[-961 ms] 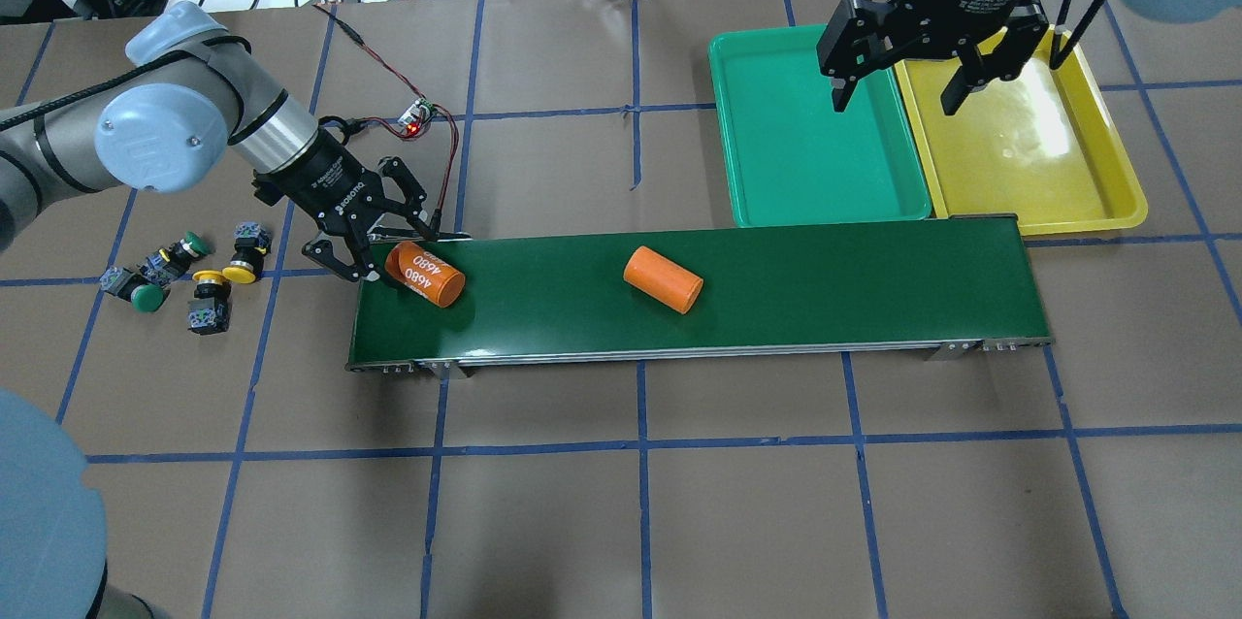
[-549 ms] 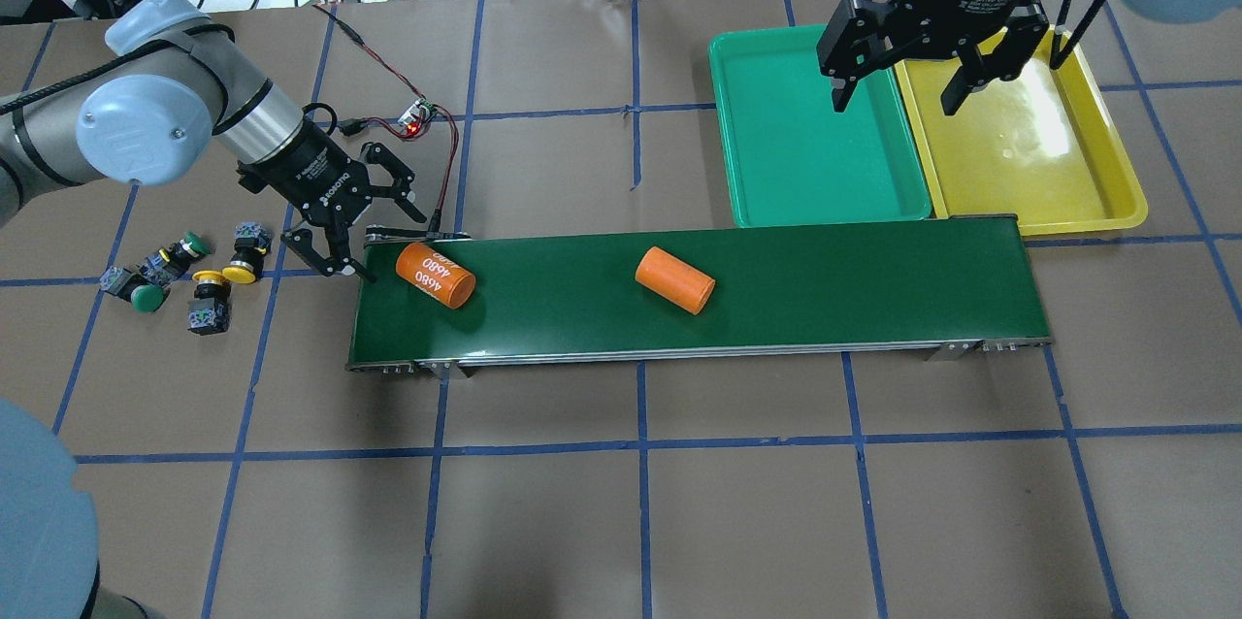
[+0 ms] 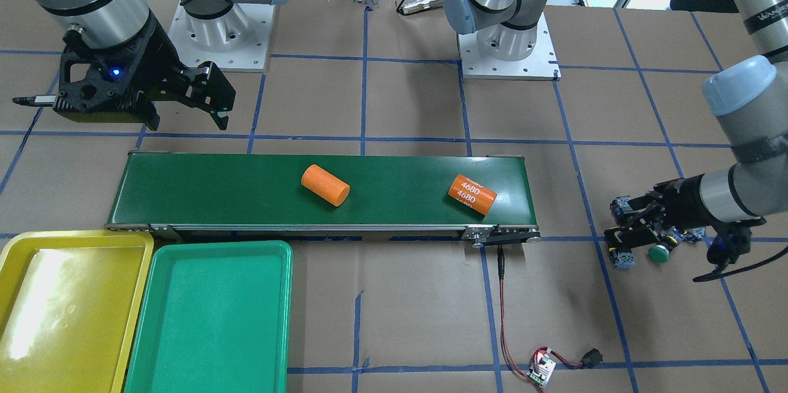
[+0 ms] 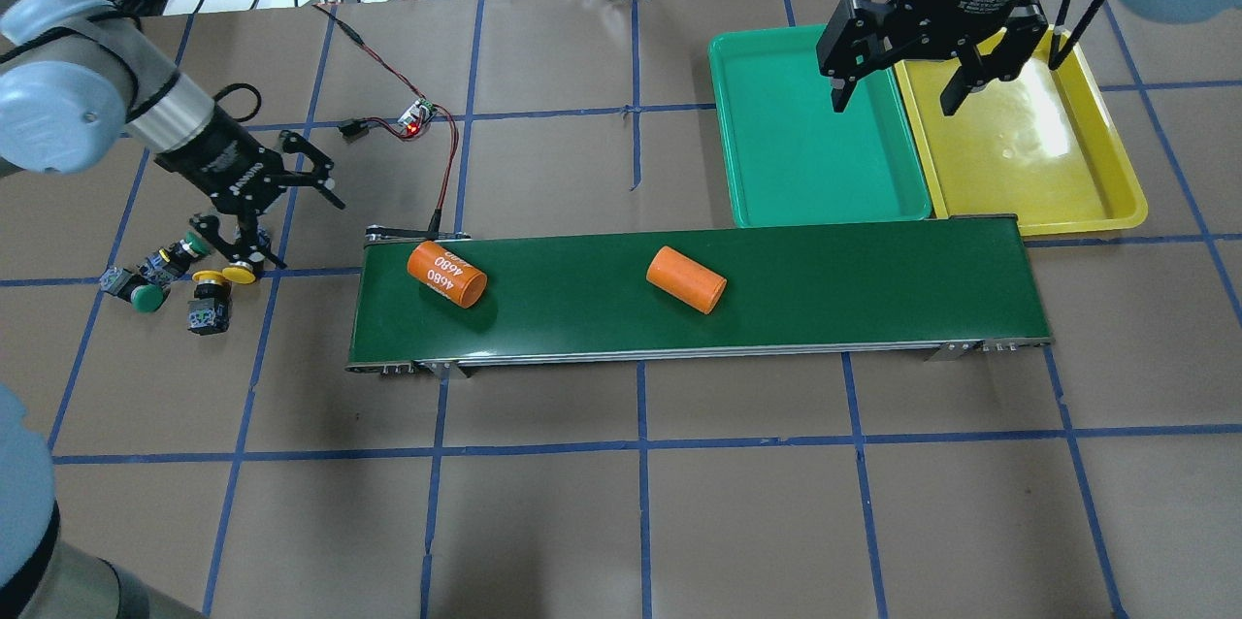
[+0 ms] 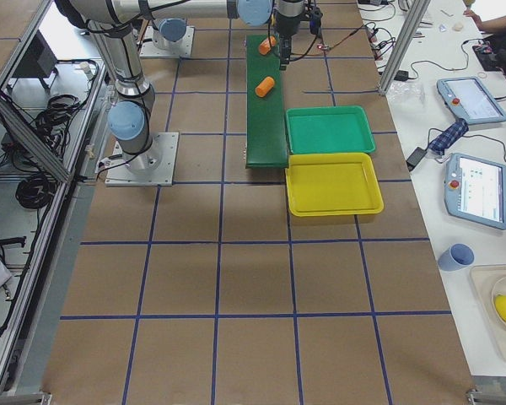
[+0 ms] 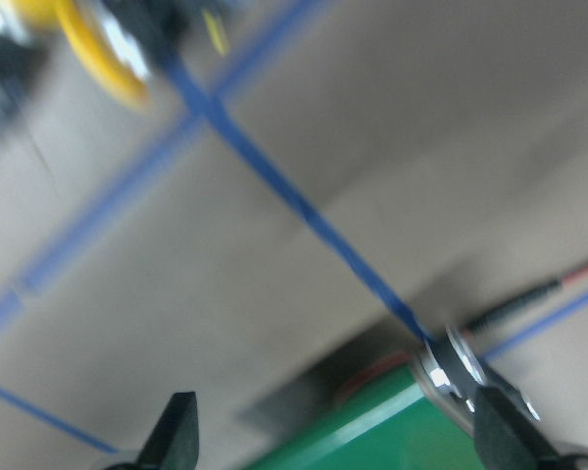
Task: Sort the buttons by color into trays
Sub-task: 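Reach the left gripper to the buttons and grasp a yellow-capped button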
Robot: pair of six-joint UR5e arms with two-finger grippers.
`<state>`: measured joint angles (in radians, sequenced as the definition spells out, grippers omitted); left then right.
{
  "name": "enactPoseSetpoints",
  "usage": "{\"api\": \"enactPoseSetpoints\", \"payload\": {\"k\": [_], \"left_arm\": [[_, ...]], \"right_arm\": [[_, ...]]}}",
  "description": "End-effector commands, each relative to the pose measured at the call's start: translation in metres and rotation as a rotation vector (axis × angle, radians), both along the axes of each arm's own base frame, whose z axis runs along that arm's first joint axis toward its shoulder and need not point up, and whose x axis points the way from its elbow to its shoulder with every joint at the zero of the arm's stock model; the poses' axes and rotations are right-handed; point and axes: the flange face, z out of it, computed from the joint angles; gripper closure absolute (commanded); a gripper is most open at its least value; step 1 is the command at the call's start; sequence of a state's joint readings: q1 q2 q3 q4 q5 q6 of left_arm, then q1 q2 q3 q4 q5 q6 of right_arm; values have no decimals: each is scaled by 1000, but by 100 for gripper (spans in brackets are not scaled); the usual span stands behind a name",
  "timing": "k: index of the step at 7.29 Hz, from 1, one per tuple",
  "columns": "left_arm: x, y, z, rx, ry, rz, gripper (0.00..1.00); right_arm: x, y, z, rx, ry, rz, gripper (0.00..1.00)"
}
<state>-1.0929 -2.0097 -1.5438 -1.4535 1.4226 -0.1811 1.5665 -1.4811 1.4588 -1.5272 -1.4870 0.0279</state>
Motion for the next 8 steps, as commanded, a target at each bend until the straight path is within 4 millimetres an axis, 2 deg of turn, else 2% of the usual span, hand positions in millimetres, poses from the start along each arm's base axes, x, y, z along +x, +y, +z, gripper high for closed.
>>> {"api": "enactPoseSetpoints", "payload": {"k": [1,4,6,7,8], "left_arm": [[17,-18,-43,-63,-14,-264,0],[25,-28,-69,-133,-61,-614,0],[0,-29,-77,-131,-36,-707,0],[-3,-24,-83,-120,-25,-714,0],[-2,-26,-86,-132,-37,-719,8]], "right_arm": [[0,-1,-1,2,-1,-2,0],[-3,0,0,2,9,-3,0],[-2,-1,-1,2,-1,-3,0],[-2,0,0,-1,1,-3,0],[0,-1,-1,2,1,0,0]]}}
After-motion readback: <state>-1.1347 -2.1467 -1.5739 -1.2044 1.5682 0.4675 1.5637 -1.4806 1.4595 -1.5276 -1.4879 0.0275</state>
